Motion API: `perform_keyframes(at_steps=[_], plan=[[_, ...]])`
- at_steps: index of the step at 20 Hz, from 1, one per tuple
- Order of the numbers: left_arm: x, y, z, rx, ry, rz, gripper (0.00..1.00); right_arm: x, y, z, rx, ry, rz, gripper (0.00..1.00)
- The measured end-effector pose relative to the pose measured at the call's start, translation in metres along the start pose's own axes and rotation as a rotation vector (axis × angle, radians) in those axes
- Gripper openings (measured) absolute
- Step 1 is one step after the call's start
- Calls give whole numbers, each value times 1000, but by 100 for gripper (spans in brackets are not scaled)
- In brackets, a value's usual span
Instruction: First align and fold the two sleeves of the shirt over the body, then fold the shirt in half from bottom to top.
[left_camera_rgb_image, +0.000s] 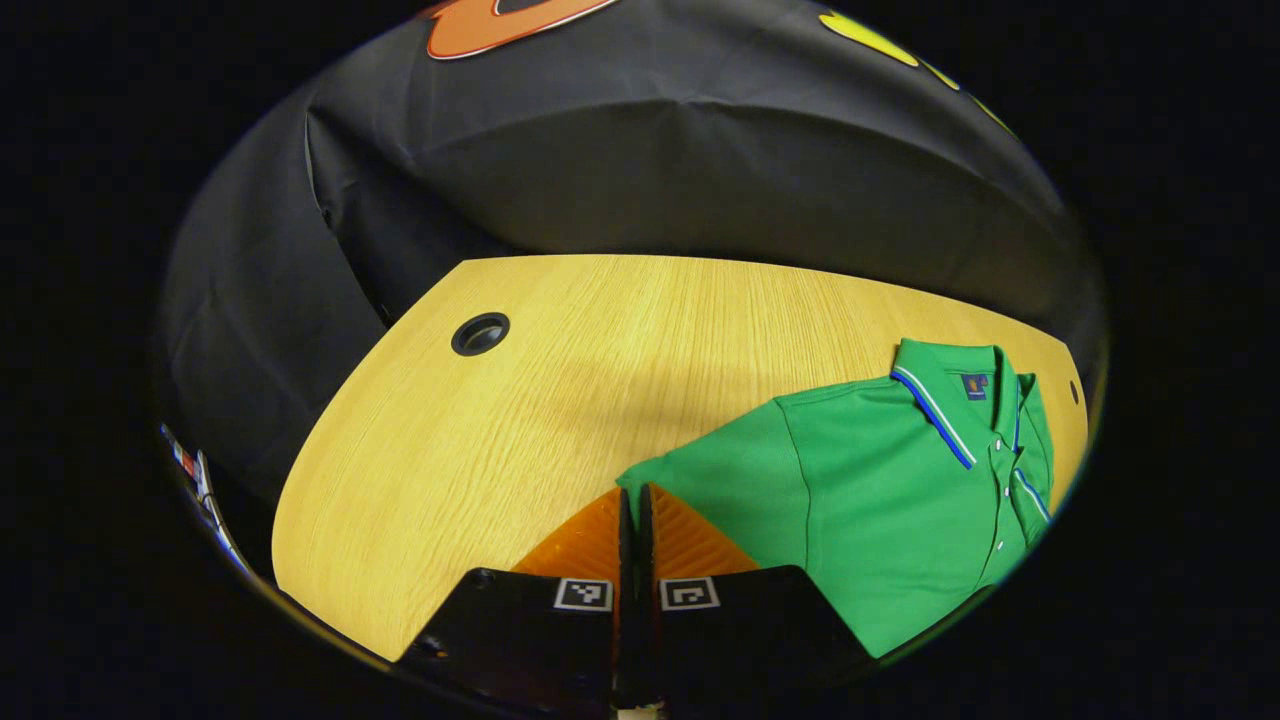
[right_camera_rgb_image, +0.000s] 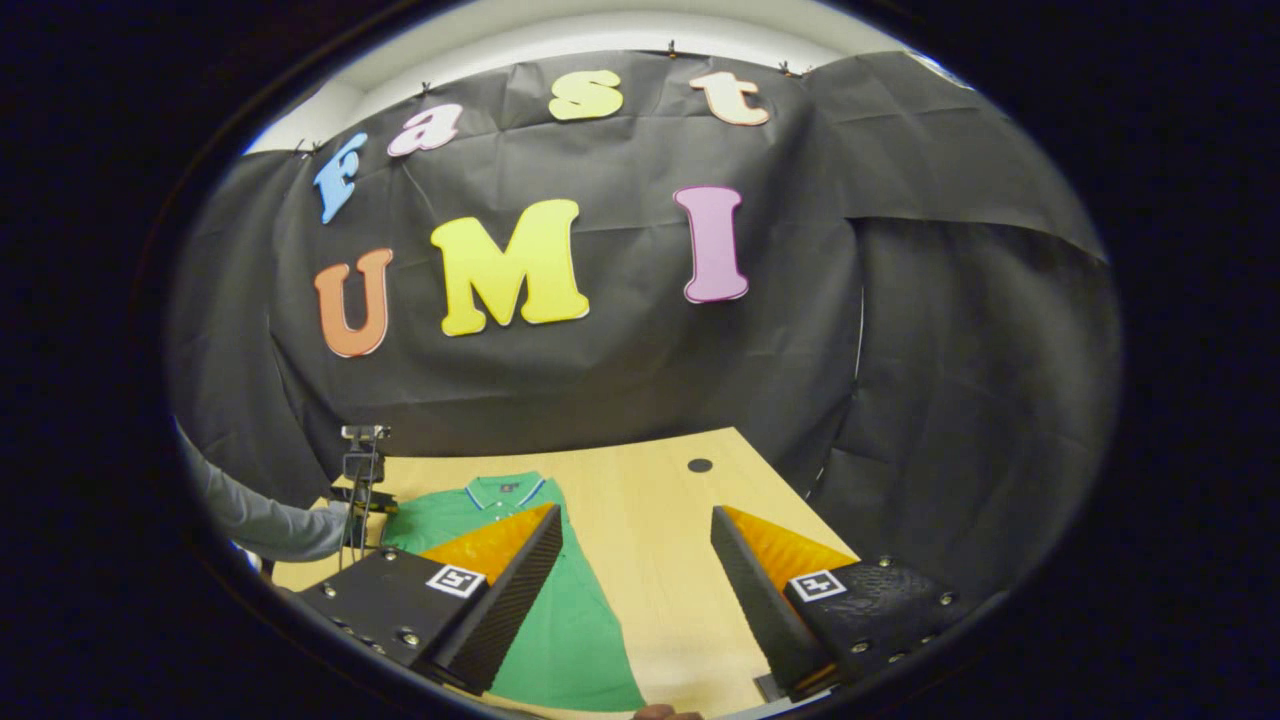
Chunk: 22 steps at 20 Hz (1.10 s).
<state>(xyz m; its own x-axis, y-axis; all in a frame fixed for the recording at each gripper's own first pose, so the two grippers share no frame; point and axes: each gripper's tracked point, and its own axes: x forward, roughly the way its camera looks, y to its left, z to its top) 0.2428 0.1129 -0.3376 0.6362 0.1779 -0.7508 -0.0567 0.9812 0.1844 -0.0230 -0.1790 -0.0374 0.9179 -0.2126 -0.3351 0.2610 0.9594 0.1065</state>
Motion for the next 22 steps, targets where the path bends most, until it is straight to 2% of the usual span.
perform_keyframes(at_steps=[1, 5, 9, 13, 17, 22], plan=[[0, 1, 1, -4, -2, -5, 4, -1, -2, 2, -13, -14, -6, 94], [-8, -5, 1, -13, 3, -42, 3, 4, -3, -3, -2, 17, -4, 94], [-33, -23, 26, -42, -85, -105, 3, 7, 6, -6, -30, 26, 12, 94], [-64, -68, 46, 0, -165, -187, 3, 10, 12, 2, -48, 14, 37, 94], [-91, -119, 43, 66, -194, -270, 4, 13, 14, -2, -47, 29, 55, 94], [-105, -161, 26, 131, -190, -331, 3, 4, 6, -10, -38, 36, 32, 95]])
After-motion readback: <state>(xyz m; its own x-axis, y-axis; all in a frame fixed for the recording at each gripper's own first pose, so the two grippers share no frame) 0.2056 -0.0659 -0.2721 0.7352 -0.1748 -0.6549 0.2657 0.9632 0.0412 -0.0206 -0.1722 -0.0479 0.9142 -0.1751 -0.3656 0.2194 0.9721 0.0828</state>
